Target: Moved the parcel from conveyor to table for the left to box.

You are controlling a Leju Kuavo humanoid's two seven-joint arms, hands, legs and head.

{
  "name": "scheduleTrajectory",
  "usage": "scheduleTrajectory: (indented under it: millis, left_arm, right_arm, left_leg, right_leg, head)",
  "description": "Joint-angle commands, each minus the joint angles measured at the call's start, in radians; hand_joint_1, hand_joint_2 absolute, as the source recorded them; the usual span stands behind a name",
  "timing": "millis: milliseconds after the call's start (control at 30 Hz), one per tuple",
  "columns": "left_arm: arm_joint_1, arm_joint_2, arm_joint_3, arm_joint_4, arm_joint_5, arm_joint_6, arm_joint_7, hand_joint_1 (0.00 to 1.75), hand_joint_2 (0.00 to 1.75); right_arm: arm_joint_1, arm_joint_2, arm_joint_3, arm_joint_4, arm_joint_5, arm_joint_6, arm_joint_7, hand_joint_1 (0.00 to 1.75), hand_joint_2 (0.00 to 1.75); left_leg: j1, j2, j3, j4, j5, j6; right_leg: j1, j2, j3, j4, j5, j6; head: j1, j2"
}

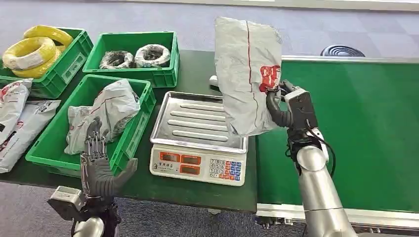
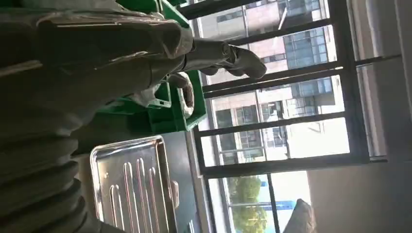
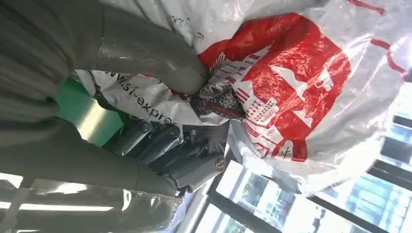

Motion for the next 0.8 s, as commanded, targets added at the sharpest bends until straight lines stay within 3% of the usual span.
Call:
scheduleTrajectory:
  millis: [33,133,233,267,300,567,800]
  left_arm:
    - [-0.032,0.003,0.006,0.071,-0.009,-0.009,0.017,0.0,1.75]
    - [-0.043,-0.011,0.031,0.059,-0.018,-0.007,0.038,0.0,1.75]
    - [-0.063,-0.005,0.05,0.049,-0.019,-0.009,0.051,0.0,1.75]
    - [-0.066,-0.006,0.054,0.048,-0.021,-0.011,0.059,0.0,1.75]
    - [-0.065,-0.007,0.056,0.045,-0.025,-0.012,0.063,0.0,1.75]
    - [-0.078,-0.013,0.058,0.072,-0.04,-0.016,0.075,0.0,1.75]
    - [-0.077,-0.014,0.056,0.068,-0.044,-0.019,0.077,0.0,1.75]
  right_arm:
    - [-0.111,0.0,0.057,0.318,0.062,0.115,0.155,1.75,1.75]
    - [-0.148,-0.004,0.093,0.504,0.157,0.131,0.161,1.75,1.75]
    - [-0.165,-0.009,0.111,0.538,0.196,0.139,0.146,1.75,1.75]
    - [-0.173,-0.012,0.118,0.537,0.216,0.132,0.158,0.7,1.75]
    - [-0.175,-0.014,0.126,0.533,0.232,0.129,0.17,0.0,1.75]
    - [-0.098,-0.074,0.149,0.422,0.297,0.189,0.045,0.0,1.75]
    - [-0.102,-0.071,0.144,0.415,0.3,0.181,0.038,0.0,1.75]
  left_leg:
    - [0.0,0.002,0.001,-0.001,0.0,0.0]
    - [0.0,0.003,0.001,-0.001,-0.001,-0.001]
    - [0.0,0.003,0.001,-0.002,0.001,0.0]
    - [0.0,0.003,0.0,-0.001,0.0,0.0]
    - [0.0,0.003,0.0,-0.001,0.0,-0.001]
    - [0.0,-0.002,0.0,-0.002,0.0,0.0]
    - [0.0,0.0,0.0,-0.001,0.0,0.0]
  right_leg:
    - [0.0,0.002,0.0,-0.001,0.0,0.0]
    - [0.001,0.002,0.0,-0.002,0.001,0.0]
    - [0.0,0.002,0.0,-0.002,0.002,0.0]
    - [0.0,0.002,-0.001,-0.001,0.001,0.0]
    - [0.0,0.002,-0.001,-0.001,0.001,0.0]
    - [0.0,-0.002,0.001,-0.003,0.0,0.0]
    - [0.0,0.0,-0.001,-0.001,0.0,0.0]
  head:
    - [0.0,0.0]
    - [0.0,0.0]
    - [0.0,0.0]
    - [0.0,0.0]
    - [0.0,0.0]
    - [0.0,0.0]
    - [0.0,0.0]
